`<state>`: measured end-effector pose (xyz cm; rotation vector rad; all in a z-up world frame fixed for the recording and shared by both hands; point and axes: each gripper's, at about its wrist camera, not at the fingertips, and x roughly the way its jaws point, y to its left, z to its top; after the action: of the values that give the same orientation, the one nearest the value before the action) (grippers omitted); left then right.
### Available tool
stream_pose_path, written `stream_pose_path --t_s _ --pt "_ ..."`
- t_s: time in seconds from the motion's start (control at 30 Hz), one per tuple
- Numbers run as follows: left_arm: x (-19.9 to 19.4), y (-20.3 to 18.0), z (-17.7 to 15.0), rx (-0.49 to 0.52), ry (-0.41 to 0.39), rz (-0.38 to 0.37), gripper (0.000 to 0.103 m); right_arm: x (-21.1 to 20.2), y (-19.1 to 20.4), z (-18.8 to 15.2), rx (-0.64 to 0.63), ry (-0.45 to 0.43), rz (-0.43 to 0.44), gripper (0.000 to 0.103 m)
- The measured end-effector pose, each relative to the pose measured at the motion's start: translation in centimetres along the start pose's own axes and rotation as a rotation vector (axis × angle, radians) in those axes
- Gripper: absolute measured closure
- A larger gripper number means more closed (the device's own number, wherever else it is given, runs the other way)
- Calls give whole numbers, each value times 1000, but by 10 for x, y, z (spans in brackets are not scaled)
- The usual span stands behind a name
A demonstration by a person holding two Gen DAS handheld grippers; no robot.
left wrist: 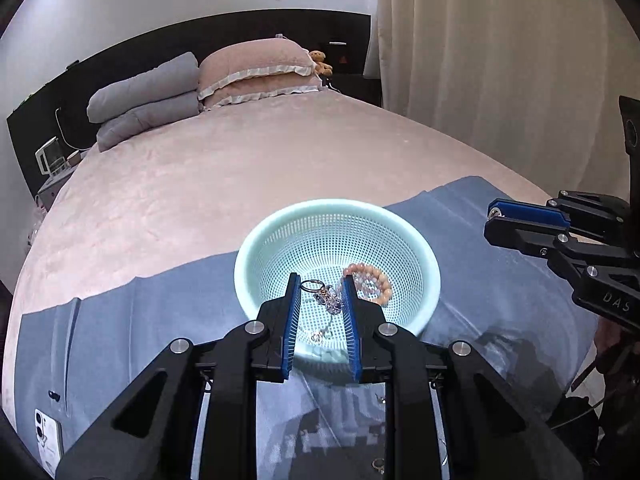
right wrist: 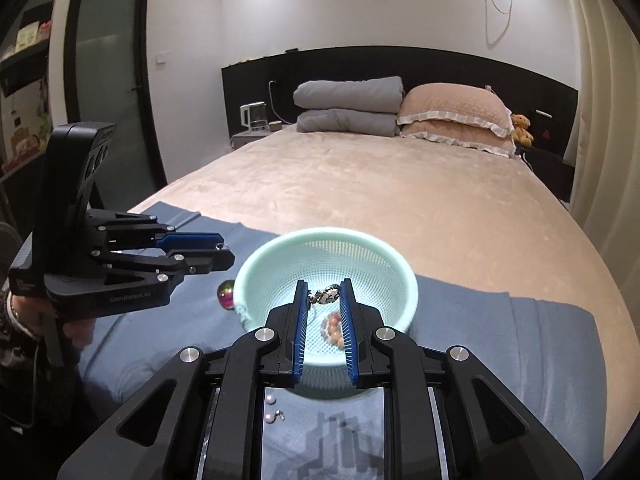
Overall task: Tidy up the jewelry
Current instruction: 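Carry the dangling earring into the green basket and open the left tool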
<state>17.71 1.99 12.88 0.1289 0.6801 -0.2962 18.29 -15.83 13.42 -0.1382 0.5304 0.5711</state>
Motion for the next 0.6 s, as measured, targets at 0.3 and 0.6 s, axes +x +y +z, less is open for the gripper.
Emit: stream_pose_path --t_s 0.3,0.6 --pt "63 8 8 -19 87 -11 82 67 -19 -2 43 83 26 88" --pt "104 11 -9 -29 175 -45 82 112 -28 -29 81 172 43 88"
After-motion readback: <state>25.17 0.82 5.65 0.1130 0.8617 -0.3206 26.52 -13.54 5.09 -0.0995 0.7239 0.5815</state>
